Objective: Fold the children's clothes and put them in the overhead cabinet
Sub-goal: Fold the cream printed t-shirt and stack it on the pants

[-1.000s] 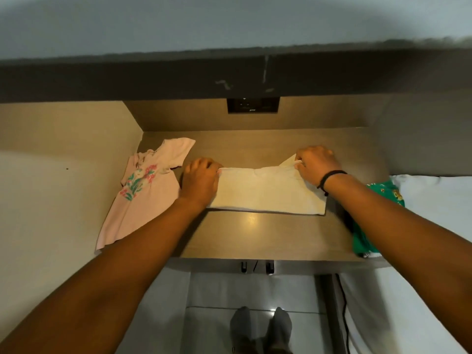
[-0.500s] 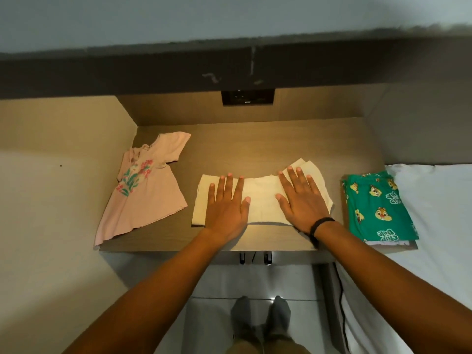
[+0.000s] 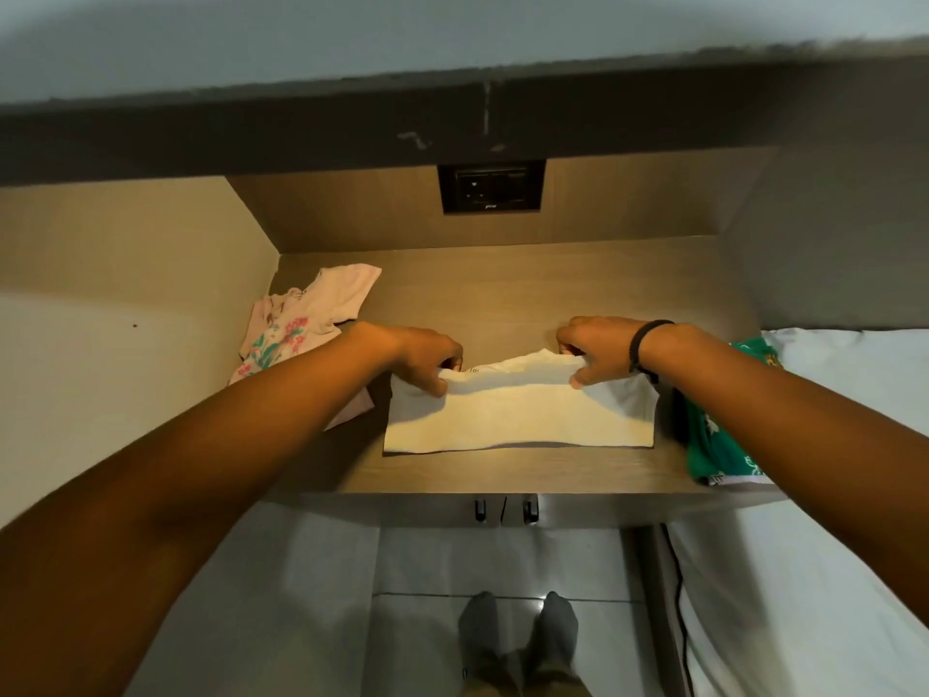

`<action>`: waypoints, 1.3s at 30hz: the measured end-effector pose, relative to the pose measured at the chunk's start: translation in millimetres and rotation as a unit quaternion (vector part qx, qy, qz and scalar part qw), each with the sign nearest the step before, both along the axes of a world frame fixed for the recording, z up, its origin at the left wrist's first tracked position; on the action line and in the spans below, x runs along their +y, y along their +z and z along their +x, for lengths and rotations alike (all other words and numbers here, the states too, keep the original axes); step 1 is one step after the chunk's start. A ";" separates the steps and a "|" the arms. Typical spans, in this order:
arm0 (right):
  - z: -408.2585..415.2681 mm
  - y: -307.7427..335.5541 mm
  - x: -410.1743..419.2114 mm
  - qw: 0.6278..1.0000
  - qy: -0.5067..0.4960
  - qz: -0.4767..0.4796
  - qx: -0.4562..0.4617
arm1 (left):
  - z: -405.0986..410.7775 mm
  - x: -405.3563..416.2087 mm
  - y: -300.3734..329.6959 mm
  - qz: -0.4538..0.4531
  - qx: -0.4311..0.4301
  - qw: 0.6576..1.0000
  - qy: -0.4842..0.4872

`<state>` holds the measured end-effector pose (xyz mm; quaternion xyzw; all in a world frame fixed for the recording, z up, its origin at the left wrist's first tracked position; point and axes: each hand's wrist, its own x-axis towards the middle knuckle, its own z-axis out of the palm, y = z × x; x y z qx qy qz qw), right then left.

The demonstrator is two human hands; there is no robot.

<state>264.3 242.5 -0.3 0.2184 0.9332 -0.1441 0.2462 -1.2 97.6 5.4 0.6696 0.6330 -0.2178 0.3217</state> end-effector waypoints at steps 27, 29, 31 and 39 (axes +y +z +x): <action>48.6 -69.3 -89.9 0.975 -0.043 0.104 0.190 | 56.0 -86.0 -78.4 0.294 0.010 0.949 0.115; 42.0 -67.9 -99.1 0.976 -0.086 0.097 0.175 | 50.4 -71.5 -75.9 0.309 0.043 0.942 0.122; 36.7 -60.3 -91.1 0.979 -0.068 0.076 0.174 | 68.6 -66.9 -75.1 0.322 0.067 0.916 0.231; 39.6 -71.9 -62.9 0.981 0.016 0.052 0.187 | 90.6 -43.2 -91.0 0.282 0.076 0.905 0.309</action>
